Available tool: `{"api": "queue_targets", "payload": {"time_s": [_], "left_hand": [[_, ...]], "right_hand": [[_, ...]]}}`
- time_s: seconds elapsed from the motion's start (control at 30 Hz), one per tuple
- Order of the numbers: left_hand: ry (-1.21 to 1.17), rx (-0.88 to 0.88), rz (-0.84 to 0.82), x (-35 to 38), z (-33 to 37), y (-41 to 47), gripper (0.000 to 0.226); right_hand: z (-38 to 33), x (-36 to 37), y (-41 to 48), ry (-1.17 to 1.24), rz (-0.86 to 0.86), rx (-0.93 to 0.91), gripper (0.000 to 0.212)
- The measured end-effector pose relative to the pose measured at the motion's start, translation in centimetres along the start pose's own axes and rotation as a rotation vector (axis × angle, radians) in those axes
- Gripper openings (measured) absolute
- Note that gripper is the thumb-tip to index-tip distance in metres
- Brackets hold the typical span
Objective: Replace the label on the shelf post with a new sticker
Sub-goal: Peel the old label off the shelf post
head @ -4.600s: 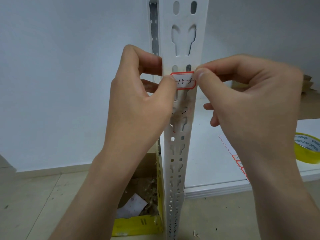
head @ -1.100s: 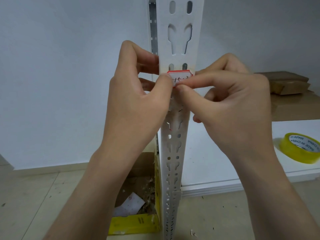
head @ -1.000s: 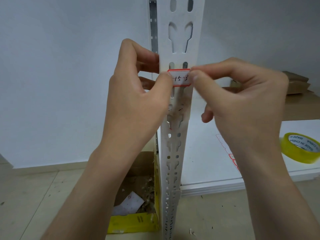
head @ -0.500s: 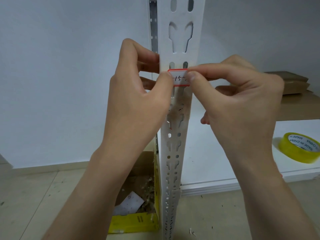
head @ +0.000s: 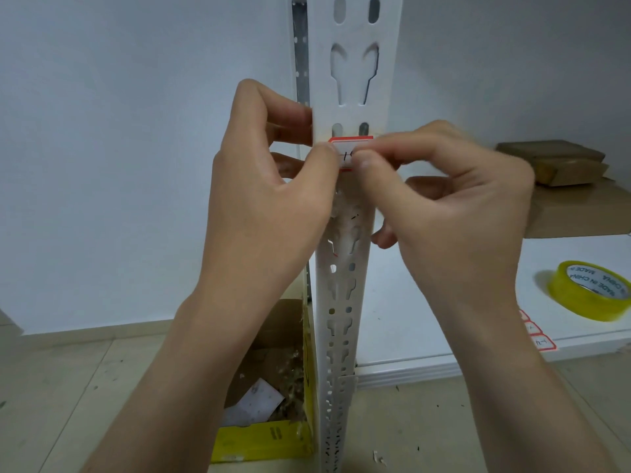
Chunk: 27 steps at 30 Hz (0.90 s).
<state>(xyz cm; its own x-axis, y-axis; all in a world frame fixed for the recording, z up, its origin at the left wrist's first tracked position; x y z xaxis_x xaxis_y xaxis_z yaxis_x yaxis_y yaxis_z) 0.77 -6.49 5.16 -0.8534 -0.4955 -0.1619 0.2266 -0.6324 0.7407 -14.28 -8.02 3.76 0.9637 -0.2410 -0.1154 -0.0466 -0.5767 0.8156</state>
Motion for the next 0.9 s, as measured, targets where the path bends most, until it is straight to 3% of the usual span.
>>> {"api": "queue_targets", "payload": {"time_s": [0.13, 0.23, 0.37, 0.6, 0.8, 0.9], "left_hand": [[-0.004, -0.018, -0.012, 0.0, -0.1, -0.1, 0.019], [-0.011, -0.016, -0.017, 0.0, -0.1, 0.0, 0.019], [0.009, -0.004, -0.011, -0.1, -0.1, 0.0, 0.018], [0.004, -0.001, -0.007, 0.0, -0.2, 0.0, 0.02], [-0.018, -0.009, -0.013, -0.1, -0.4, 0.1, 0.022], [-0.026, -0.013, -0.013, -0.1, -0.4, 0.1, 0.02]], "right_hand": [[0.3, -1.0, -0.1, 0.05, 0.125, 0.048, 0.007], [0.4, -1.1, 0.1, -0.018, 0.144, -0.019, 0.006], [-0.2, -0.6, -0.1, -0.107, 0.106, -0.136, 0.003], [0.2, -0.3, 0.4, -0.107, -0.032, -0.056, 0.017], [-0.3, -1.9, 0.5, -0.154, 0.134, -0.121, 0.003], [0.5, -1.9, 0.8, -0.161, 0.126, -0.009, 0.019]]}}
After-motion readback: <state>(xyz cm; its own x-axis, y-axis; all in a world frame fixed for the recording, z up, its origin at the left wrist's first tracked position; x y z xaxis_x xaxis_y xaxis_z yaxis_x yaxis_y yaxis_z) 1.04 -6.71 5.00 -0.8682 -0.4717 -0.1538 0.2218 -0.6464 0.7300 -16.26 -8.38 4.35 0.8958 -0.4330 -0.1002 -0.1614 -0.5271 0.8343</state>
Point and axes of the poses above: each hand's wrist, its own y-axis towards the middle knuckle, its own x-axis out of the palm, z = x × y, the point moved 6 cm from there along y, towards the middle knuckle, and after that the axes turned 2 degrees about x, right-handed, at the moved point
